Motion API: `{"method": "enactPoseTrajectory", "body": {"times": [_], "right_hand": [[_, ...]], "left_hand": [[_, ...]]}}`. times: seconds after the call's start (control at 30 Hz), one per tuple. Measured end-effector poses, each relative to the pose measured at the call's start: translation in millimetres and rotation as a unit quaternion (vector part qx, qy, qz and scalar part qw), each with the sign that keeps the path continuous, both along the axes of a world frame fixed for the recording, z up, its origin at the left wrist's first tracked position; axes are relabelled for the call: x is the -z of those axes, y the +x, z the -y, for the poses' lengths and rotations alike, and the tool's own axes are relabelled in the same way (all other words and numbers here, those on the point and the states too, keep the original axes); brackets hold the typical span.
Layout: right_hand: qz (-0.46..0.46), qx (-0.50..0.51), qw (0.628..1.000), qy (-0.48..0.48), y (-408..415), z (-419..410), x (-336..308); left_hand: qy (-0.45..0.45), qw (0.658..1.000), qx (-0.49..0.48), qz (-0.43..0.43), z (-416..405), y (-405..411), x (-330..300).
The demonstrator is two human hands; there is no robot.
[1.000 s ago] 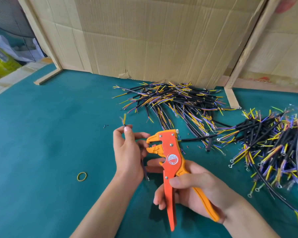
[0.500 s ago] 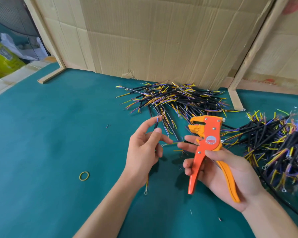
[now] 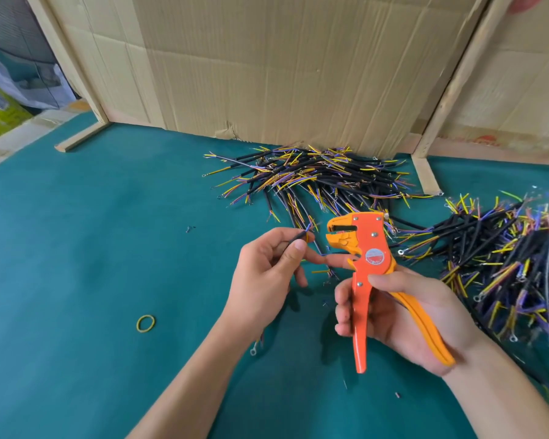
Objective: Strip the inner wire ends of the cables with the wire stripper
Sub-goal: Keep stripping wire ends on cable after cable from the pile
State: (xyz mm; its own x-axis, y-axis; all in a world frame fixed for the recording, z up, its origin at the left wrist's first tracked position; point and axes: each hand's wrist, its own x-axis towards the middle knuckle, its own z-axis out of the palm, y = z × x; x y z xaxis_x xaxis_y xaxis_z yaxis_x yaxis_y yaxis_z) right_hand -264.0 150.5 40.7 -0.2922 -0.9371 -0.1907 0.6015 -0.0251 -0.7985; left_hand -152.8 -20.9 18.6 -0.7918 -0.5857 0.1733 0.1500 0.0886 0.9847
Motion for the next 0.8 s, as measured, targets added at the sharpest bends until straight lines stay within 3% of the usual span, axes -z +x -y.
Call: {"method": "enactPoseTrajectory", "body": {"times": [0.23, 0.57, 0.8], "right_hand": [[-0.017, -0.049, 0.999, 0.0, 0, 0, 6], [-0.026, -0.052, 0.998, 0.005, -1, 0, 9], [-0.061, -0.03, 0.997, 0.036, 2, 1, 13]], "left_hand": [[-0.022, 1.0, -0.002, -0.004, -1, 0, -1], [-0.133, 0.991, -0.021, 0.025, -1, 0, 3], [-0.158, 0.985, -0.046, 0.046, -1, 1, 3]]}}
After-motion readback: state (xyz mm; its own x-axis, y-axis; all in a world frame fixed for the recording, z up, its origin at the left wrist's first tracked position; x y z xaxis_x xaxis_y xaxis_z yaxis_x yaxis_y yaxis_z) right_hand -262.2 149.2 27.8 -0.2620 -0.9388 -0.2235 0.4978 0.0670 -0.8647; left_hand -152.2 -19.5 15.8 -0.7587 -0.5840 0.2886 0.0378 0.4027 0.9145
